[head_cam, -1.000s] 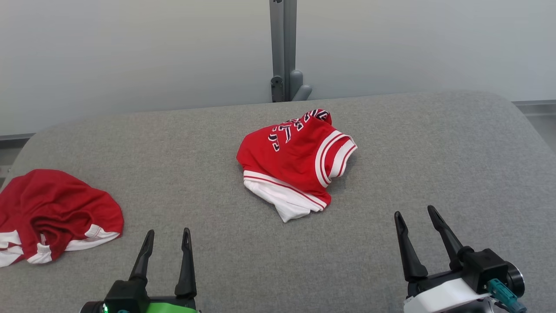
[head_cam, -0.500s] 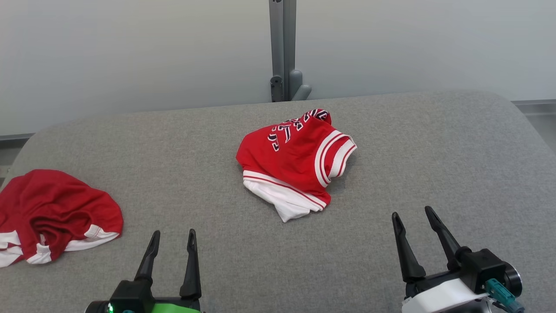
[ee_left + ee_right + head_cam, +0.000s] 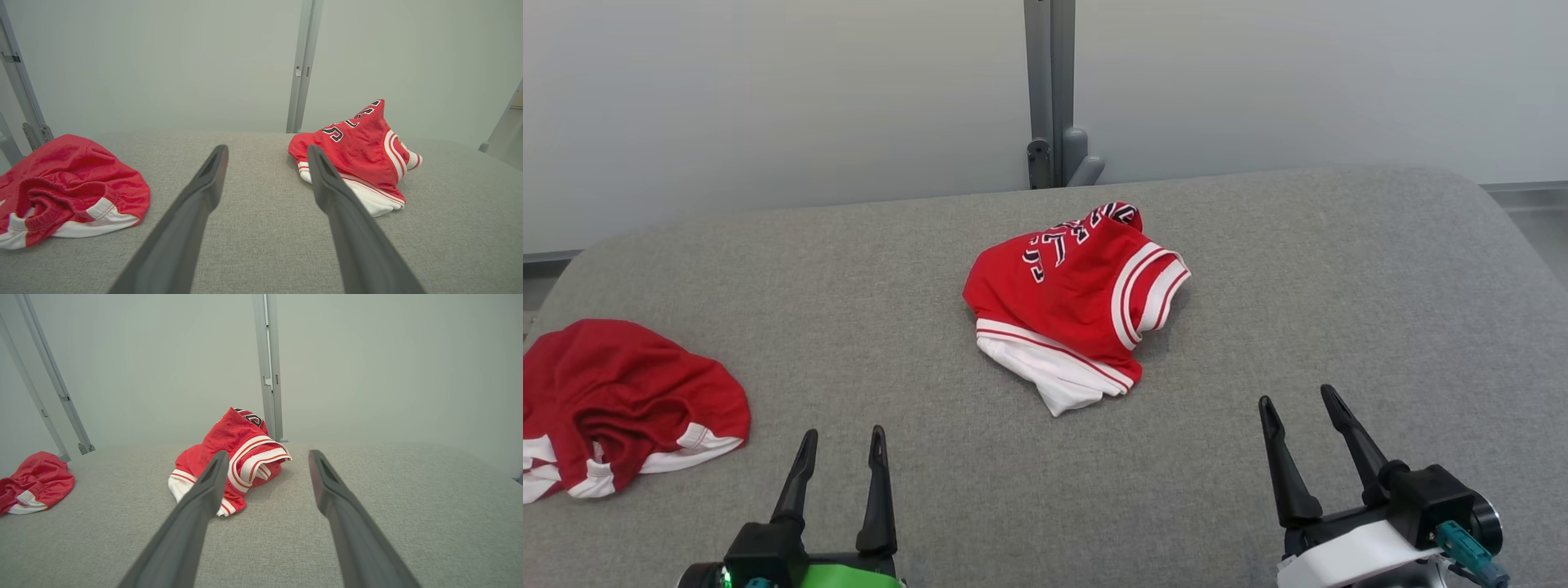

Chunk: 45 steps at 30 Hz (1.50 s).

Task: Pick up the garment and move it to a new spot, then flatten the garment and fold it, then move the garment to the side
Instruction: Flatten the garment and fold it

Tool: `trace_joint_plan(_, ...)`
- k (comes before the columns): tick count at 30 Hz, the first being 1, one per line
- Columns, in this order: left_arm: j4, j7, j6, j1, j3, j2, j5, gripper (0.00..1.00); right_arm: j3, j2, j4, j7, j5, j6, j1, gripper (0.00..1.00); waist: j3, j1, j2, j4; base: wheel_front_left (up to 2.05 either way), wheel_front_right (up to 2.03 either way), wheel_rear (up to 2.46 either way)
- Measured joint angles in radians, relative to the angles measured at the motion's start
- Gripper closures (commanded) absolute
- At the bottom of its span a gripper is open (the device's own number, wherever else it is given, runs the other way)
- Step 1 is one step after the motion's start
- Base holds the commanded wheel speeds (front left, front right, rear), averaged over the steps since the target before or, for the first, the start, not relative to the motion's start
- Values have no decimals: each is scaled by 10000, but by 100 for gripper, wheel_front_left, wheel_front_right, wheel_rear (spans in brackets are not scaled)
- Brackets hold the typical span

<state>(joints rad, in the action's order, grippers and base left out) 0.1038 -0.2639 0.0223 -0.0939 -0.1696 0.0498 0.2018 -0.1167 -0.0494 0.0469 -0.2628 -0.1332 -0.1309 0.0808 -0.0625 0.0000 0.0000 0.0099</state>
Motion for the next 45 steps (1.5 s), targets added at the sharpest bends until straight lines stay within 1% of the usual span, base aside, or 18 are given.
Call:
trace_joint_plan(6,128,0,-123,51,-61,0,-121,0,2,0,-2,0,-48,2,-7,0,46,0,0,-31,0,0,0)
trace_joint_plan(12,750,-2,-696,654,-631,0,-493,0,-31,0,-2,0,-65,0,-147,0,234,0,0,-121,0,0,0)
trace_joint_plan(16,1490,-2,-1022,1353,-1335,-2,-351,0,-38,0,-17,0,-81,2,-314,0,451,0,0,-279,0,0,0)
trace_joint_plan(22,2717,-2,-1116,2618,-2343,-10,-184,0,-94,-2,-17,0,-151,2,-472,0,835,0,0,-642,0,0,0)
trace_joint_plan(26,3847,-2,-1158,3468,-3133,-15,-81,0,-19,-2,-6,0,-337,2,-643,0,1172,0,0,-893,0,0,0)
trace_joint_plan(28,4063,0,-1145,3684,-3289,-13,-81,0,-12,-4,-4,0,-347,2,-697,0,1249,0,0,-974,0,0,0)
trace_joint_plan(32,4721,-2,-1026,4559,-4042,-23,-92,0,-4,-4,-46,0,-385,2,-924,0,1602,0,0,-1277,0,0,0)
trace_joint_plan(35,5379,0,-819,5088,-4629,-21,-113,0,-10,-4,-56,0,-376,2,-1035,0,1890,0,0,-1492,0,0,0)
trace_joint_plan(36,5760,-2,-558,5473,-4984,-21,-140,0,-25,-8,-58,0,-376,2,-1129,0,2081,0,0,-1635,0,0,0)
trace_joint_plan(41,6617,-2,12,6290,-5708,-19,-21,0,-163,-8,-65,0,-414,2,-1314,0,2493,0,0,-2006,0,0,0)
trace_joint_plan(45,7202,0,314,6780,-6138,-25,174,0,-265,-8,-52,0,-506,2,-1451,0,2742,0,1,-2301,0,0,0)
